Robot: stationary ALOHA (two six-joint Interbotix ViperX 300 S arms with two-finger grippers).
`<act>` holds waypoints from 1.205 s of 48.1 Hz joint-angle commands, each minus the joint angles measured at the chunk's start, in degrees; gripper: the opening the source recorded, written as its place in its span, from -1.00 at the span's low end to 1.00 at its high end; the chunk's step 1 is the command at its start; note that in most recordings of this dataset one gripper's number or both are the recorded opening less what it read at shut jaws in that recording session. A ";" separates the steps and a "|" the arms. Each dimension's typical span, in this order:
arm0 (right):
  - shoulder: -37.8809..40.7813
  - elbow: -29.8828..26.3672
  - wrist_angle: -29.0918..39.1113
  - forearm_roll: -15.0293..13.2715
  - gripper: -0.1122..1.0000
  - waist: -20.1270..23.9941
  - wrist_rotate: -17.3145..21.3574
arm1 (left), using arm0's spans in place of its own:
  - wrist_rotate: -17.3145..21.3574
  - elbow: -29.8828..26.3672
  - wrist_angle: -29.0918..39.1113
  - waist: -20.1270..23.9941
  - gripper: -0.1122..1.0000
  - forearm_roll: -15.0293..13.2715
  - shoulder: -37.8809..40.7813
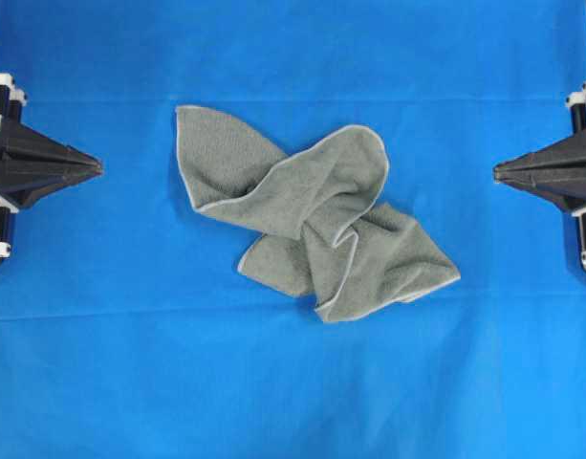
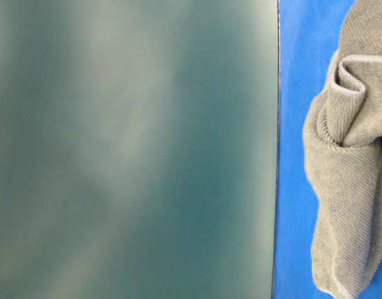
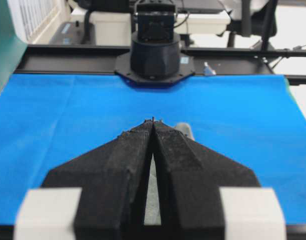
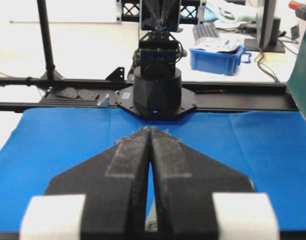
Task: Fold a large towel.
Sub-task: 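Move both grippers to the towel's top corners and grasp them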
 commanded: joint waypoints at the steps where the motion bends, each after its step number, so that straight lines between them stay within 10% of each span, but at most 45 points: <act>1: 0.79 -1.49 -0.18 0.09 -0.78 -0.88 0.35 | -0.09 -2.29 0.70 0.79 -0.77 -1.76 1.93; 32: 32.34 -12.66 17.58 0.97 -0.77 -20.30 5.71 | -5.01 -2.64 6.06 17.14 -0.74 -2.20 22.94; 40: 43.95 -16.52 18.63 0.79 -0.71 -21.45 5.63 | -6.33 -3.25 5.63 20.74 0.01 -2.20 32.26; 45: 49.66 -18.63 18.54 0.53 -0.19 -21.80 5.63 | -6.33 -4.31 4.31 21.62 0.50 -2.20 37.62; 51: 55.02 -21.18 17.93 -0.18 0.33 -21.97 5.54 | -6.24 -5.89 1.14 23.82 0.60 -2.20 45.18; 58: 60.38 -22.68 16.44 -0.35 0.28 -22.76 5.45 | -6.33 -7.47 -2.46 27.60 0.60 -2.20 52.65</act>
